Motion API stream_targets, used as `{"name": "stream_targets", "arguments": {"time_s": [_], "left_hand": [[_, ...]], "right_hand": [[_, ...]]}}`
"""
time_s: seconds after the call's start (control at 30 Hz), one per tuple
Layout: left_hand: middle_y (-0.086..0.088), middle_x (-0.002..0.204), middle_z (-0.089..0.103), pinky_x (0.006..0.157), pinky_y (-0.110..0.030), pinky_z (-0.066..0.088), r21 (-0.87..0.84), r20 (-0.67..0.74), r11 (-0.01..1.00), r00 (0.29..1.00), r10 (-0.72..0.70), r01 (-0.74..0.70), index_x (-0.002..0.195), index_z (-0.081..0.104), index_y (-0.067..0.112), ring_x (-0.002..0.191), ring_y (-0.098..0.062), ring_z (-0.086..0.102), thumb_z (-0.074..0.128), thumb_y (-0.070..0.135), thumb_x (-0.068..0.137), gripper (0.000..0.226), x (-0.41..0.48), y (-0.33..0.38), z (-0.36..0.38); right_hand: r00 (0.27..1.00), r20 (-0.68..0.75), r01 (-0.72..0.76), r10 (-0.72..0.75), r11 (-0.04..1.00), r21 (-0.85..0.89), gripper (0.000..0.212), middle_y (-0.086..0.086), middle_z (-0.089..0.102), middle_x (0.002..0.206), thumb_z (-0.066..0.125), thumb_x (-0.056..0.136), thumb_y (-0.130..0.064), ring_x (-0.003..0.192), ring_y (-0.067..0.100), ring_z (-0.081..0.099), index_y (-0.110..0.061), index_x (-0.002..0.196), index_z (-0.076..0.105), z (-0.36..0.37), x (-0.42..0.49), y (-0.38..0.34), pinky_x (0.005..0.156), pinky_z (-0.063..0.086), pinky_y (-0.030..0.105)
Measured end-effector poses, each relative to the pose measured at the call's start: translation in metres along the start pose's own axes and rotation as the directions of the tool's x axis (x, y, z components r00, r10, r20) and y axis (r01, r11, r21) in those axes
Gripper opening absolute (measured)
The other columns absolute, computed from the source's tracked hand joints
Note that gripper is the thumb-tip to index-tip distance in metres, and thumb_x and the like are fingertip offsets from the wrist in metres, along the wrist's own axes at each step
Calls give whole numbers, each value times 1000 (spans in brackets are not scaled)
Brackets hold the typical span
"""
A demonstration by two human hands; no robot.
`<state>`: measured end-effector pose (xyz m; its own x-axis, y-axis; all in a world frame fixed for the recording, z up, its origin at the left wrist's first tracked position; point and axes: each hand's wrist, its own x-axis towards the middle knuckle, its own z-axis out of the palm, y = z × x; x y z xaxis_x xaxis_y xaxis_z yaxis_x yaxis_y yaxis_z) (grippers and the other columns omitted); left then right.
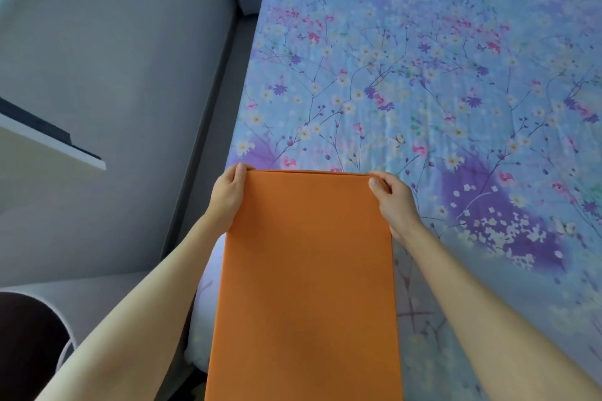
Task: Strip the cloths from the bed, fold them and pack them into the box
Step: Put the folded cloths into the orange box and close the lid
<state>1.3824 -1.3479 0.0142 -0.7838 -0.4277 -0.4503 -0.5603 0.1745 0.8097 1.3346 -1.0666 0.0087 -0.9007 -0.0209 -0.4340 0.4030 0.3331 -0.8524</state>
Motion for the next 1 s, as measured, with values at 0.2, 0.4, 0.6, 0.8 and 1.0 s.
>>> {"name": "stream_targets", "arguments": {"time_s": [0.2, 0.4, 0.6, 0.8, 1.0], "left_hand": [[2, 101, 67, 90, -40, 52, 128, 122, 992, 992, -3, -13, 100, 65, 24, 96, -20, 63, 44, 50, 95, 34, 7, -1, -8], [0, 85, 67, 74, -32, 53, 219, 168, 976, 985, -22, -15, 90, 67, 16, 80, -21, 64, 50, 53, 90, 40, 19, 7, -9], [-6, 95, 69, 81, -37, 54, 211, 160, 977, 986, -41, 7, 94, 67, 15, 87, -24, 66, 50, 48, 92, 37, 21, 8, -9], [-3, 86, 67, 77, -35, 53, 140, 126, 988, 989, -82, 64, 91, 66, 17, 81, -21, 64, 54, 49, 90, 34, 30, 6, -12], [8, 90, 63, 80, -31, 48, 132, 111, 991, 993, -47, 33, 98, 61, 25, 87, -14, 61, 48, 46, 94, 25, 25, 8, -3]], "right_hand": [[995, -3, 103, -104, 988, -111, 20, -3, 59, 108, 48, 98, -19, 94, -5, 53, -11, 104, 65, 9, 8, -3, 76, 38, 1], [968, 70, 246, -241, 852, -462, 28, 2, 48, 79, 52, 96, -28, 83, 18, 49, -7, 89, 70, 15, 24, -8, 68, 38, 25], [956, 171, 293, -238, 787, -543, 40, -5, 36, 69, 51, 97, -29, 68, 12, 38, 5, 78, 62, 16, 39, -13, 59, 29, 19], [967, 216, 228, -137, 846, -483, 35, -5, 45, 74, 48, 97, -32, 71, 15, 47, -12, 69, 53, 25, 45, -22, 65, 38, 27], [979, 196, 135, -58, 903, -408, 43, 4, 49, 83, 46, 97, -40, 75, 18, 50, -2, 80, 56, 17, 43, -20, 75, 43, 34]]}}
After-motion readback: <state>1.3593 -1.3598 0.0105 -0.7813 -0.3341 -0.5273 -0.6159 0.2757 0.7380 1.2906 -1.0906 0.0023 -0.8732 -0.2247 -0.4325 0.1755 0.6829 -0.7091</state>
